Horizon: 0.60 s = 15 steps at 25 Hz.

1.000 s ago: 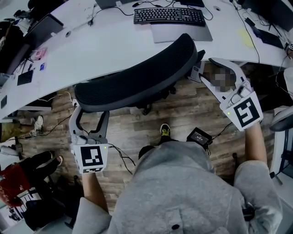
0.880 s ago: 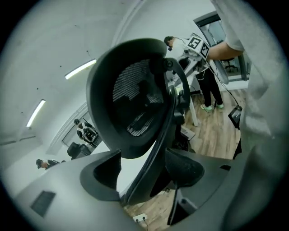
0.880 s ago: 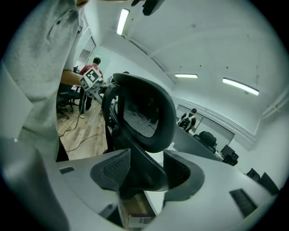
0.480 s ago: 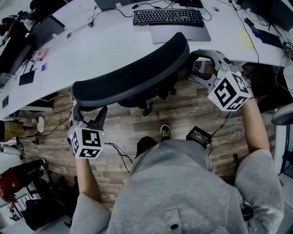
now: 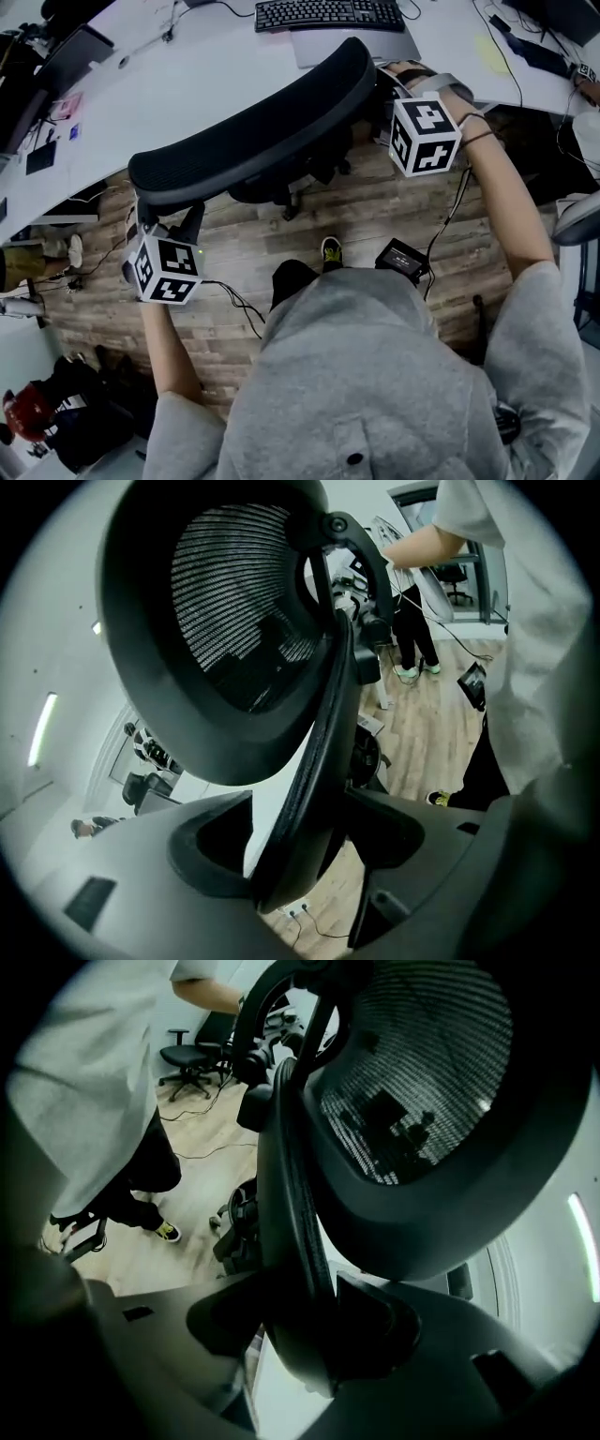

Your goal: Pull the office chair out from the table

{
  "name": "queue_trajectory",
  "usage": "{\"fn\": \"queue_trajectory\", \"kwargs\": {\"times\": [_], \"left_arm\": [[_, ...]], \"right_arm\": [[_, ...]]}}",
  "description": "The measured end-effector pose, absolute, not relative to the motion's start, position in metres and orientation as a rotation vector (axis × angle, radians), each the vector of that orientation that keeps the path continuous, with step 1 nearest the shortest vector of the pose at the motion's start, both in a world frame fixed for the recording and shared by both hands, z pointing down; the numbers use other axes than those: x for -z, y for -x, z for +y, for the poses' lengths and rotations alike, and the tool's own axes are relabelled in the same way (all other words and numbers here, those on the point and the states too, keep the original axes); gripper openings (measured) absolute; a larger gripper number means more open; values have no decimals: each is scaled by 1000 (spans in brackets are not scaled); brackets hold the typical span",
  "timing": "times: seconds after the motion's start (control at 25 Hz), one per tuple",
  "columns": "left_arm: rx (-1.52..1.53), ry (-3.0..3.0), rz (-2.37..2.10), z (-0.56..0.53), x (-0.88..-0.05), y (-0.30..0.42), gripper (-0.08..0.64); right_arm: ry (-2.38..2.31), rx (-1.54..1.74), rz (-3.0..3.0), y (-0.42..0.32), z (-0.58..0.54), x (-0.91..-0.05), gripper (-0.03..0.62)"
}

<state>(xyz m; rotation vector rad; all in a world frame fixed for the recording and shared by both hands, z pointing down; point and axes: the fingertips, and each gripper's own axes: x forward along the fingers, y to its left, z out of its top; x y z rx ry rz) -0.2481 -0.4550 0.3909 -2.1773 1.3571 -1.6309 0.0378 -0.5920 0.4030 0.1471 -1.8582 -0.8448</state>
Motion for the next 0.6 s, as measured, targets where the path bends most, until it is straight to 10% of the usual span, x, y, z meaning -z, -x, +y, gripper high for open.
{"fn": "queue_trajectory", "kwargs": {"times": [0.36, 0.6], "left_arm": [[1758, 2016, 1252, -475, -418, 252, 267], [1815, 1936, 1180, -480, -420, 258, 135]], "right_arm": [[-116, 940, -1700, -39, -605, -431, 220], [-136, 990, -1708, -36, -611, -425, 94]]}}
